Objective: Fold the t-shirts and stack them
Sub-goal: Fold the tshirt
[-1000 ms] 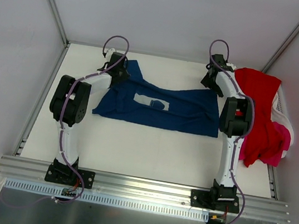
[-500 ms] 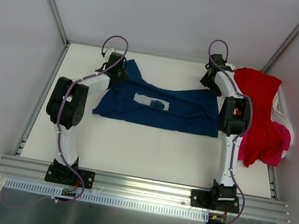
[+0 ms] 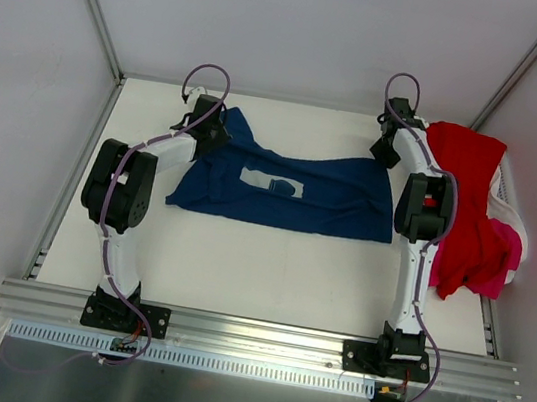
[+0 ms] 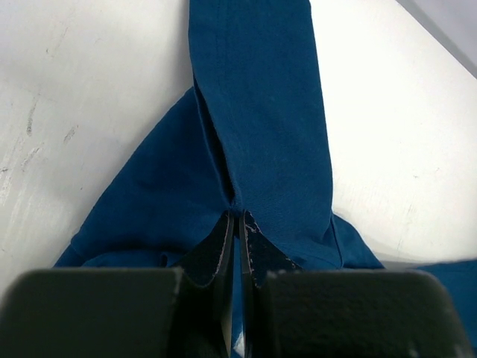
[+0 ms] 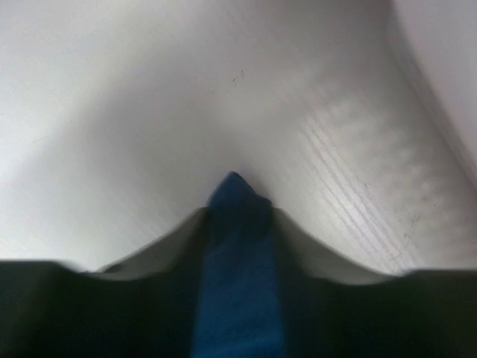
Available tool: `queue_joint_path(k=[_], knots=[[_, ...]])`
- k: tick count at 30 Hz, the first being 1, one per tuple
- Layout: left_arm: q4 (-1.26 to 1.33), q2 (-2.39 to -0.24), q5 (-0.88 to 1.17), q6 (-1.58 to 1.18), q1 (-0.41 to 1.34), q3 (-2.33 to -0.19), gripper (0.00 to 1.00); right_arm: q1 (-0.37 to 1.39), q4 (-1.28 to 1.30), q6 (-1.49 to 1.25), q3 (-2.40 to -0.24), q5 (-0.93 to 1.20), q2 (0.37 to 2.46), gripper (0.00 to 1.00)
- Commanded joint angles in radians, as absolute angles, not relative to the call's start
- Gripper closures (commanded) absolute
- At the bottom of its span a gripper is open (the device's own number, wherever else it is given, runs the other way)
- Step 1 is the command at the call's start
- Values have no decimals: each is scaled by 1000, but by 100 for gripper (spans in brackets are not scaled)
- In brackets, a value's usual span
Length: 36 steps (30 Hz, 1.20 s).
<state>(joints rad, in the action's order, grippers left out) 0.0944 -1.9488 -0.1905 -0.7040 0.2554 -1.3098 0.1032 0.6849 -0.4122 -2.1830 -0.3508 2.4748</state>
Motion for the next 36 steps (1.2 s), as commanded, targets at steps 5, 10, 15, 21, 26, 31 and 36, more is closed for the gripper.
queue_joint_path(k=[5, 10, 15, 21, 26, 31, 36], knots=[[120, -1893, -206, -680, 255, -1302, 100, 71, 704, -472, -2215, -264, 2511, 91], [121, -1898, -201, -680, 256, -1299, 100, 71, 701, -471, -2215, -261, 2511, 100], [123, -1896, -204, -672, 256, -1290, 100, 72, 698, -466, -2215, -267, 2507, 99], [120, -1878, -213, -650, 256, -1284, 100, 72, 666, -433, -2209, -244, 2476, 100], [121, -1859, -206, -632, 256, -1305, 100, 83, 641, -367, -2252, -161, 2468, 100], [110, -1816, -224, -604, 256, -1313, 100, 97, 652, -325, -2247, -140, 2433, 100], [103, -1752, -247, -574, 258, -1290, 100, 115, 646, -298, -2195, -153, 2333, 99]])
